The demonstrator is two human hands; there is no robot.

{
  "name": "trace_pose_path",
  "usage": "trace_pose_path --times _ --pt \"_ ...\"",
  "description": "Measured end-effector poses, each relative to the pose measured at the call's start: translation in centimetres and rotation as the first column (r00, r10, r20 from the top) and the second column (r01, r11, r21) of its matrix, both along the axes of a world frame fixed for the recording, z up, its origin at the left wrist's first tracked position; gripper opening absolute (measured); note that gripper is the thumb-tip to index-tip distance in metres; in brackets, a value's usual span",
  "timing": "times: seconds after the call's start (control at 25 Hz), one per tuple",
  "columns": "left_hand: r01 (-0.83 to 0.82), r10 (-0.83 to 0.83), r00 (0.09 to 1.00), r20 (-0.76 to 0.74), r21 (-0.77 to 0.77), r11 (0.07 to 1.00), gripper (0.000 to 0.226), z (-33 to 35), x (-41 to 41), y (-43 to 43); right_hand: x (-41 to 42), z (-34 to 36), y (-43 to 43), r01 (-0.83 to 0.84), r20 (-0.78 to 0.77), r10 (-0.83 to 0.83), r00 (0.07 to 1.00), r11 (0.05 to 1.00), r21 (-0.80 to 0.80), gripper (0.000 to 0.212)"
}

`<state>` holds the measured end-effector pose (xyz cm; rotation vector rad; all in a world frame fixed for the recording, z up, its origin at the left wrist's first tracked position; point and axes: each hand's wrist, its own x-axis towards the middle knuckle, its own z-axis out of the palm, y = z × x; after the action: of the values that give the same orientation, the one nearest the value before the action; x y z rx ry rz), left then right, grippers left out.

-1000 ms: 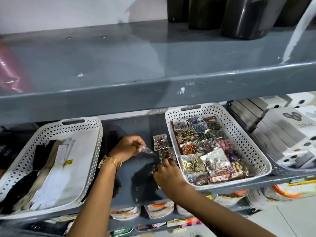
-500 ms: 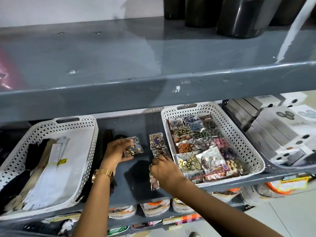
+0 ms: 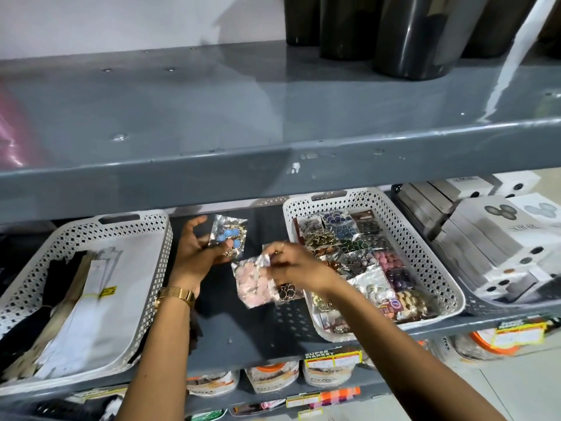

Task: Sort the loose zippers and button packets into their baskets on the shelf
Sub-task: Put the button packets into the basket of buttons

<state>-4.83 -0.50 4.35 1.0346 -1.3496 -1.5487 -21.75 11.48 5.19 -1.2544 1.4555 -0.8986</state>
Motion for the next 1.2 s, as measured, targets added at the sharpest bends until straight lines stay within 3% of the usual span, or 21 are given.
trace_pose_path --times 0.08,0.16,0.28,0.36,0.44,0.52,0.68,0.8,0.92,1.0,1.04,1.08,1.12,1.2 --pt "0.103 -0.102 0.994 0.030 -0.067 0.992 0.043 0.9 -0.8 0.3 -2.9 1.3 0.3 0.160 0.122 -0.154 0.981 0.986 -0.046 0.014" --pt "0.243 -0.229 0.968 0.105 -0.141 0.960 0.033 1.8 -2.8 0.8 -6.8 2.5 0.8 0.257 0.060 -0.251 0.966 0.958 -0.131 0.010" --pt "0.458 -0.381 0.873 0.306 -0.243 0.855 0.032 2.6 -7.5 1.8 -11.8 3.8 0.5 0.224 -0.296 -0.273 0.915 0.956 -0.189 0.011" --pt "0.614 -0.412 0.735 0.538 -0.271 0.741 0.033 2.3 -10.9 2.5 -13.9 3.1 -0.3 0.195 -0.528 -0.200 0.825 0.979 -0.065 0.009" --pt "0.721 -0.350 0.573 0.741 -0.253 0.645 0.033 1.3 -13.5 3.2 -14.9 1.5 -0.6 0.184 -0.658 -0.091 0.747 0.980 0.073 0.007" --pt "0.783 -0.272 0.434 0.859 -0.210 0.586 0.034 0.0 -15.0 3.8 -15.0 -0.3 -0.2 0.164 -0.653 -0.050 0.756 0.980 0.114 0.006" --pt "0.827 -0.076 0.289 0.954 -0.209 0.523 0.033 -2.3 -15.6 4.7 -14.6 -1.8 1.0 0.148 -0.611 -0.078 0.788 0.987 0.064 0.015" --pt "0.805 0.073 0.236 0.969 -0.237 0.544 0.024 -3.5 -15.4 5.5 -14.2 -1.6 1.4 0.167 -0.613 -0.106 0.783 0.985 0.044 0.019" --pt "0.807 0.049 0.282 0.958 -0.264 0.529 0.039 -3.5 -14.4 4.8 -13.3 -0.7 1.5 0.178 -0.734 -0.134 0.666 0.984 -0.018 0.008" --pt "0.664 0.090 0.513 0.853 -0.462 0.588 0.041 -2.8 -13.0 3.2 -11.7 0.9 1.3 0.197 -0.786 -0.218 0.579 0.972 -0.125 0.013" --pt "0.530 0.123 0.627 0.769 -0.537 0.656 0.036 -2.5 -12.2 2.2 -10.4 1.7 1.3 0.192 -0.767 -0.243 0.594 0.969 -0.158 0.017" --pt "0.433 0.132 0.683 0.718 -0.545 0.718 0.031 -2.4 -11.5 1.0 -8.7 2.4 1.2 0.173 -0.734 -0.241 0.635 0.970 -0.168 0.018" --pt "0.425 0.091 0.681 0.726 -0.494 0.759 0.029 -2.5 -10.7 -0.2 -6.6 2.7 1.2 0.134 -0.701 -0.207 0.682 0.978 -0.158 0.019" --pt "0.570 -0.119 0.560 0.820 -0.278 0.773 0.028 -3.2 -9.6 -1.5 -2.2 1.9 1.1 0.011 -0.671 -0.067 0.738 0.996 -0.088 0.019"
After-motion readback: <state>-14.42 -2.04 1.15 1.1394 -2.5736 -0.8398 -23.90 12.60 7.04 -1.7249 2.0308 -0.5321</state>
